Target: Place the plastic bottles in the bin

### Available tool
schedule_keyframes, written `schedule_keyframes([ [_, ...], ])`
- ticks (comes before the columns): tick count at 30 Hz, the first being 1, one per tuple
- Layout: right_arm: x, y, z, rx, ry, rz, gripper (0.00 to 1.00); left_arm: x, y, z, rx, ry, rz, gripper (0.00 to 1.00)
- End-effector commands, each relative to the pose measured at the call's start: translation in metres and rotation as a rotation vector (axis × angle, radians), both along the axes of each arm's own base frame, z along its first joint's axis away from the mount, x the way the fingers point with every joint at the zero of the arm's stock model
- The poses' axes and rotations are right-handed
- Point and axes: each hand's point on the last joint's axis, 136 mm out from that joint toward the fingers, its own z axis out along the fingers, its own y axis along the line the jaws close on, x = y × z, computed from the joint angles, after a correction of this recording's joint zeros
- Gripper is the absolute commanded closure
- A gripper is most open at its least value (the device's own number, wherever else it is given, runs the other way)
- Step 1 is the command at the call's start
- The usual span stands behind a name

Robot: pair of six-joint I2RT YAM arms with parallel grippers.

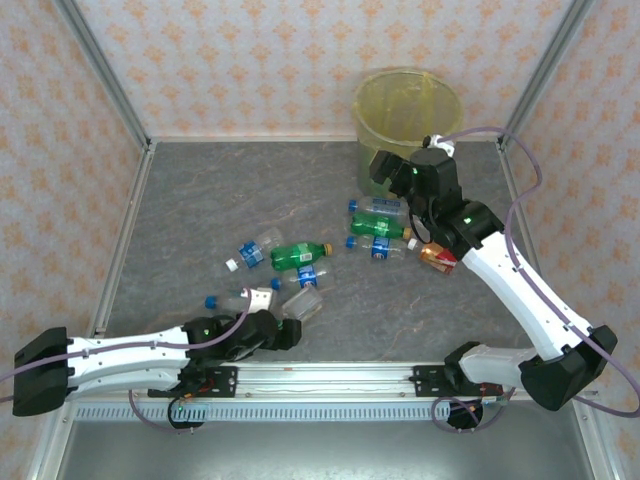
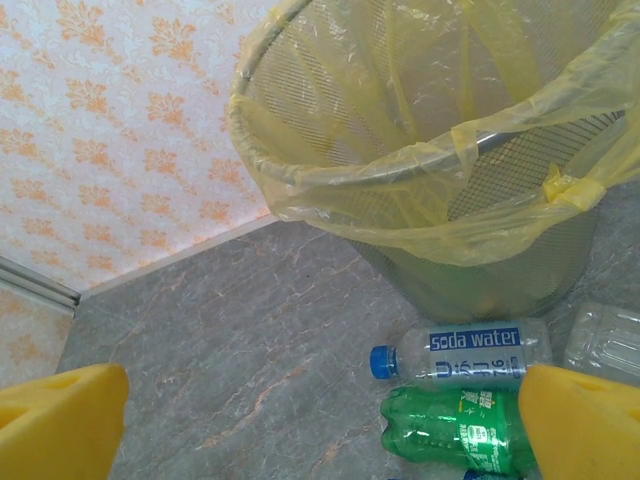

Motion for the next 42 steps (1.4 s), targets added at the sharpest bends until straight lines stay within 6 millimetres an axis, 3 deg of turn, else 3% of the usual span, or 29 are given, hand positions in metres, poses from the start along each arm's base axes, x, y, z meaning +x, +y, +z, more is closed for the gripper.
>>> schedule_keyframes([
  [1,-0.008,-0.001,-0.002,0.01,0.011,0.003,0.0,0.001,-0.013,0.004,-0.051,-0.017,-0.028,0.05],
  [16,-0.009,-0.005,-0.005,-0.002,0.026,-0.012,0.0,-0.013,-0.027,-0.024,0.143,-0.013,-0.14,0.24],
  [20,-0.009,-0.001,-0.004,0.012,0.023,0.008,0.0,-0.015,-0.029,-0.026,0.173,-0.018,-0.155,0.34],
  [24,-0.01,0.005,-0.005,0.037,0.026,0.03,0.0,-0.013,-0.03,-0.02,0.178,-0.037,-0.15,0.54],
  [28,-0.012,0.007,-0.005,0.067,0.025,0.039,0.0,-0.009,-0.031,-0.007,0.16,-0.069,-0.138,0.62],
  [34,-0.016,0.017,-0.004,0.144,0.02,0.08,0.0,0.0,-0.035,0.026,0.125,-0.137,-0.12,0.64],
  [37,-0.022,0.035,0.003,0.224,-0.009,0.175,0.0,0.008,-0.039,0.047,0.111,-0.189,-0.11,0.63],
  [42,-0.034,0.07,0.004,0.316,-0.002,0.375,0.08,0.02,-0.052,0.084,0.097,-0.275,-0.104,0.63],
])
